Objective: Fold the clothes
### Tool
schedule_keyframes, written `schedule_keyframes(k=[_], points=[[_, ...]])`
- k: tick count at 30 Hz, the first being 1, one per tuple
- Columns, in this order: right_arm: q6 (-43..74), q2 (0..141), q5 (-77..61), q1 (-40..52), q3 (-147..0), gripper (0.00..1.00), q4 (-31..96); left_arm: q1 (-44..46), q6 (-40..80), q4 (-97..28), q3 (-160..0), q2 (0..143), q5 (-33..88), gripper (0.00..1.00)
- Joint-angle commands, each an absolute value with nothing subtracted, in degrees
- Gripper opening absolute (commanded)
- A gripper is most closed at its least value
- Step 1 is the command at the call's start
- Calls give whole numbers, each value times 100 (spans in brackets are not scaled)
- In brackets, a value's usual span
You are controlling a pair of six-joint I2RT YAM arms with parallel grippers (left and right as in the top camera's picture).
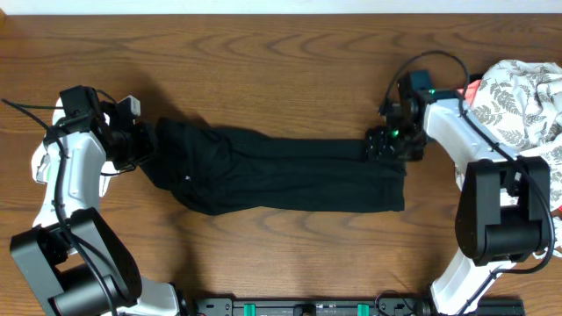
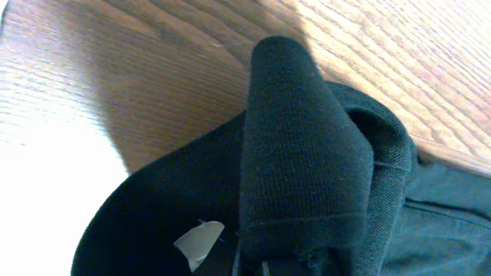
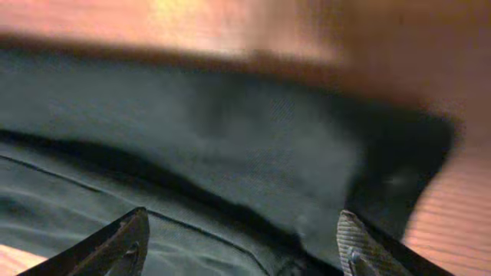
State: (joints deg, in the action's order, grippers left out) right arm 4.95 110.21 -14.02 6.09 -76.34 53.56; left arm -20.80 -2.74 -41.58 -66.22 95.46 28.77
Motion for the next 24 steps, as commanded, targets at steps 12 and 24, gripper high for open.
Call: schedule_keyframes(k=[12,24], points=[[462,10991,-880,209,-8637,76,6274,-2550,268,-4045,-6888,9139,1839,7],[451,10975,-880,-113,-8637,75,6368,-1389,567,-4604,-7000,8547,2377,6]])
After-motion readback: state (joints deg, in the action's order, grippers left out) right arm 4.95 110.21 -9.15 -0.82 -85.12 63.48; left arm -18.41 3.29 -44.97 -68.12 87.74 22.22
